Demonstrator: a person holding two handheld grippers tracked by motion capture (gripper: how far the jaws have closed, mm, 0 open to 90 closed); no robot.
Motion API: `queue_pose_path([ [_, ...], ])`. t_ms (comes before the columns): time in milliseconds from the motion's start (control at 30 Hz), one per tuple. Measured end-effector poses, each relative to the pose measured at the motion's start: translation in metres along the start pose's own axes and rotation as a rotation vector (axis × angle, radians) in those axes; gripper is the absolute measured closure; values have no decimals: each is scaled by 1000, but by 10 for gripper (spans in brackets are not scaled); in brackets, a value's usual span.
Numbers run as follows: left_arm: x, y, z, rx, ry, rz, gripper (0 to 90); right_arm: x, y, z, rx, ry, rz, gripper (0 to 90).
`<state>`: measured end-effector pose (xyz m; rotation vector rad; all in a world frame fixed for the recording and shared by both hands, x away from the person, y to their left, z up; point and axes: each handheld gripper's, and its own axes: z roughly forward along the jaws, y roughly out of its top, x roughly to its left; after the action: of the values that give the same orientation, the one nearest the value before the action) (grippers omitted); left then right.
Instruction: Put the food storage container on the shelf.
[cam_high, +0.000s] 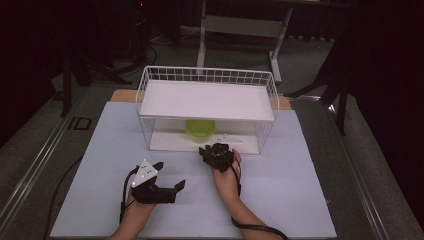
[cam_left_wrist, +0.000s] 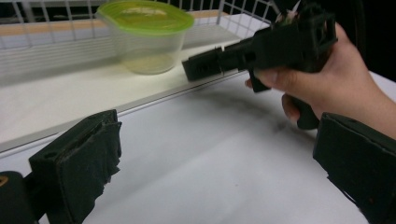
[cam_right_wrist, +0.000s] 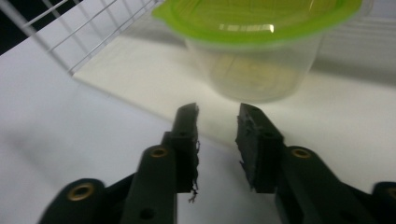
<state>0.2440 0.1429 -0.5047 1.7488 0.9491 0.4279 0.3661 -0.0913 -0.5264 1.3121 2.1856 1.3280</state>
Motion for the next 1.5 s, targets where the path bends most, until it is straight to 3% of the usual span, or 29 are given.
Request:
queue_pose_path([
  [167, -4, 4, 0, 5, -45, 20, 20, 3, -6, -14, -12, 25, -58, 452],
  [267, -5, 7, -1, 2, -65, 21, 20, 2, -6, -23, -13, 66, -46, 221],
  [367, -5, 7, -3, 3, -79, 8, 20, 3, -12, -35, -34, 55, -70, 175],
  [467, -4, 7, -4, 8, -87, 1, 20, 1, -15, -46, -35, 57, -93, 144],
  [533, -3, 7, -6, 9, -93, 7, 20, -1, -16, -57, -49, 85, -86, 145],
  [700, 0, 8, -12, 3, -108, -7, 20, -5, -21, -83, -76, 105, -80, 149],
  [1033, 0, 6, -27, 1, -108, -2, 20, -16, -31, -124, -108, 110, -108, 151],
  [1167, -2, 3, -28, 16, -105, 19, 20, -18, -35, -135, -117, 110, -109, 152],
  [1333, -1, -1, -31, -4, -109, 15, 21, -20, -42, -146, -111, 110, -134, 152],
  [1500, 1, -3, -30, 1, -112, 12, 21, -26, -48, -154, -114, 113, -121, 152],
])
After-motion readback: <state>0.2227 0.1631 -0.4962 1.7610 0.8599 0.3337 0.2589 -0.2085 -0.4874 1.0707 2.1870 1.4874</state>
